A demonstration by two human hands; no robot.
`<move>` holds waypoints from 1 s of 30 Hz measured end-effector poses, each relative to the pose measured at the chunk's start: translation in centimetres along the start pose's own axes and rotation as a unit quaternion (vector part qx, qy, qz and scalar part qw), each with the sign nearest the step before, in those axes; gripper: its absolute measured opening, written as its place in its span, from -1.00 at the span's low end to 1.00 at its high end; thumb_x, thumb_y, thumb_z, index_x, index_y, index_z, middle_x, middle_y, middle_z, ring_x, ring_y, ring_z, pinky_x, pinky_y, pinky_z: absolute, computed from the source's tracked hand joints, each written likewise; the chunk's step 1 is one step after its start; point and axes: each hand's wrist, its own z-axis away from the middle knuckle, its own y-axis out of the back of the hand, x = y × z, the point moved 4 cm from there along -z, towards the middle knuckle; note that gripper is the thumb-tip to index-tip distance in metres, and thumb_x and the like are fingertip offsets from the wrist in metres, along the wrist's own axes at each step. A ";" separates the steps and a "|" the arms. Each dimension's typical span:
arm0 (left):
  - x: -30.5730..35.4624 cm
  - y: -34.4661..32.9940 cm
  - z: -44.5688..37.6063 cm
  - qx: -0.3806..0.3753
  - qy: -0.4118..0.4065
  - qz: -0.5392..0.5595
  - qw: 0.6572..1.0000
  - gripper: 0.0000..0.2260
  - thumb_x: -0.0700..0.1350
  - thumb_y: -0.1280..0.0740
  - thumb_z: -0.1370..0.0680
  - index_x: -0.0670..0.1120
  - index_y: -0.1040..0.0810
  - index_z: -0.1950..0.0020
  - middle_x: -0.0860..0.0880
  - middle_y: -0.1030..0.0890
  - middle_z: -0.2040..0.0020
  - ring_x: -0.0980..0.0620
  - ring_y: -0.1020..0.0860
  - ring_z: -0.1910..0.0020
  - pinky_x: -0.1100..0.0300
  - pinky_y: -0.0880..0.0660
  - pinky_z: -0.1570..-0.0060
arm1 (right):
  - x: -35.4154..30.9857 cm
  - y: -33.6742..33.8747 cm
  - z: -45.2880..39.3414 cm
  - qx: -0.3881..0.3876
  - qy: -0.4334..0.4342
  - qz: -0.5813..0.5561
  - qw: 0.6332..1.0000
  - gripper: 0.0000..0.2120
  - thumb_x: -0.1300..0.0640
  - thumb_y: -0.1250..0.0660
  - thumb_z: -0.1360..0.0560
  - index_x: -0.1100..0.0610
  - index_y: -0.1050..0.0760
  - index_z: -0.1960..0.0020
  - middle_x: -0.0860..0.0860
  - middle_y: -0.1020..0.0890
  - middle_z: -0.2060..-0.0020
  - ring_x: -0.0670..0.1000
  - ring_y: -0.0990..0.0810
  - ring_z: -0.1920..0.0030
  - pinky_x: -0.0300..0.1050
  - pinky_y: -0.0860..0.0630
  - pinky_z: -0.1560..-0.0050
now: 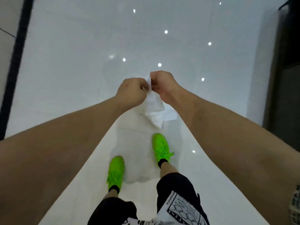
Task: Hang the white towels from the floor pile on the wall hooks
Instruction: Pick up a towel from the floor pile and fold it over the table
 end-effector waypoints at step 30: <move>50.1 6.1 45.8 0.216 -0.473 0.026 0.854 -0.88 -0.17 -0.30 -0.44 0.05 -0.58 0.18 -0.02 -0.61 0.16 -0.06 -0.51 0.11 0.19 -0.35 0.14 | 4.6 41.3 69.2 0.547 0.177 0.372 0.729 -0.88 0.01 -0.36 -0.48 0.06 -0.56 0.09 0.02 -0.59 0.23 0.05 -0.59 0.21 -0.04 -0.58 0.22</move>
